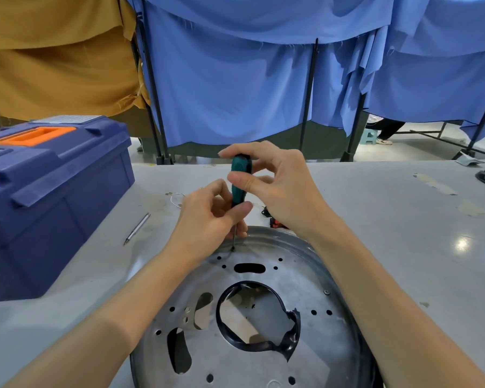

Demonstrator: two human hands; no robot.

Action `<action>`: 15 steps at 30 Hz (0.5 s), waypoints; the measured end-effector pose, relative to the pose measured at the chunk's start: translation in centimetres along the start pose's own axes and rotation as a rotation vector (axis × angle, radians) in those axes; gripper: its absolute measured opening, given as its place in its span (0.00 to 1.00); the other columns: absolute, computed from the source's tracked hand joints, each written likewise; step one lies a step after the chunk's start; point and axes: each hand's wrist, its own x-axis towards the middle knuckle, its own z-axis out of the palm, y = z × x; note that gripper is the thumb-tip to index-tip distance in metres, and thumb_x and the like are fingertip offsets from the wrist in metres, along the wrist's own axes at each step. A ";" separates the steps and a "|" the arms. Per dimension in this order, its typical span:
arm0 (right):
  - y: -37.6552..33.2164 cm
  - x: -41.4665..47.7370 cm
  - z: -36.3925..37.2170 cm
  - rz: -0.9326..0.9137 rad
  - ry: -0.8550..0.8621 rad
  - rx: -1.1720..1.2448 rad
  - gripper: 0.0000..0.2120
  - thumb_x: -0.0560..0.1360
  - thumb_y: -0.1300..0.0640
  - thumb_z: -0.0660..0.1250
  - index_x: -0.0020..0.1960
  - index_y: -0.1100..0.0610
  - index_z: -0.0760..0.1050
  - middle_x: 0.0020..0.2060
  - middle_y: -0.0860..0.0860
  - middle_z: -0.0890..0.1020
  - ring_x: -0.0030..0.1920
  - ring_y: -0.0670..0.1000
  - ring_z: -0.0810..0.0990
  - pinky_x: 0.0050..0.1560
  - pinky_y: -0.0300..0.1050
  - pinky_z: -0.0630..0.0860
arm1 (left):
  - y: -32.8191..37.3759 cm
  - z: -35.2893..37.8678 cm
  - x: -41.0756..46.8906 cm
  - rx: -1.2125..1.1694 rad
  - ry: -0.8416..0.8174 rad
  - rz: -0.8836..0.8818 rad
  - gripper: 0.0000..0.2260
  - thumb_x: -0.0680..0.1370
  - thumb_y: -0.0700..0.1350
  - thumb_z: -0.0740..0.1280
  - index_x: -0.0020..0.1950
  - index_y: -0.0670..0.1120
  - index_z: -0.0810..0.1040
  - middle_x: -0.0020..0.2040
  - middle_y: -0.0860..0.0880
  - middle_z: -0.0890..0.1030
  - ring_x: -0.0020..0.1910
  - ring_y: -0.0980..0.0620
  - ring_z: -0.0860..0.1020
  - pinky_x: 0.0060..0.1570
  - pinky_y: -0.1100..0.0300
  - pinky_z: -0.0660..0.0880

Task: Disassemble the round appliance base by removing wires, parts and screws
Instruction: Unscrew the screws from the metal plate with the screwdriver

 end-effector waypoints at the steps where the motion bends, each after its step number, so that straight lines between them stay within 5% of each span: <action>1: 0.0 0.0 -0.1 -0.003 0.004 -0.012 0.15 0.73 0.63 0.71 0.58 0.51 0.81 0.48 0.51 0.81 0.48 0.50 0.78 0.49 0.34 0.77 | 0.1 0.0 0.0 -0.009 0.010 -0.001 0.11 0.76 0.39 0.70 0.43 0.36 0.69 0.32 0.39 0.82 0.32 0.38 0.82 0.36 0.46 0.81; 7: 0.3 0.2 -0.6 0.030 -0.027 0.025 0.19 0.75 0.74 0.61 0.62 0.60 0.78 0.48 0.55 0.83 0.47 0.49 0.83 0.51 0.34 0.78 | 0.1 0.0 -0.1 -0.002 -0.026 0.032 0.04 0.80 0.37 0.63 0.50 0.40 0.77 0.36 0.38 0.83 0.36 0.40 0.83 0.40 0.51 0.82; 12: 0.1 0.0 0.1 0.028 -0.015 0.001 0.14 0.75 0.60 0.70 0.59 0.51 0.79 0.51 0.53 0.80 0.49 0.45 0.78 0.50 0.31 0.76 | -0.2 0.1 0.2 0.066 0.013 0.050 0.08 0.77 0.39 0.69 0.49 0.36 0.74 0.32 0.43 0.83 0.33 0.45 0.84 0.40 0.49 0.82; 15: 0.1 0.1 -0.1 0.020 0.003 -0.059 0.18 0.74 0.60 0.71 0.63 0.48 0.78 0.49 0.52 0.81 0.47 0.46 0.76 0.52 0.36 0.76 | -0.1 0.0 0.1 0.057 0.031 0.037 0.11 0.74 0.40 0.73 0.43 0.38 0.70 0.32 0.42 0.83 0.31 0.42 0.83 0.37 0.47 0.82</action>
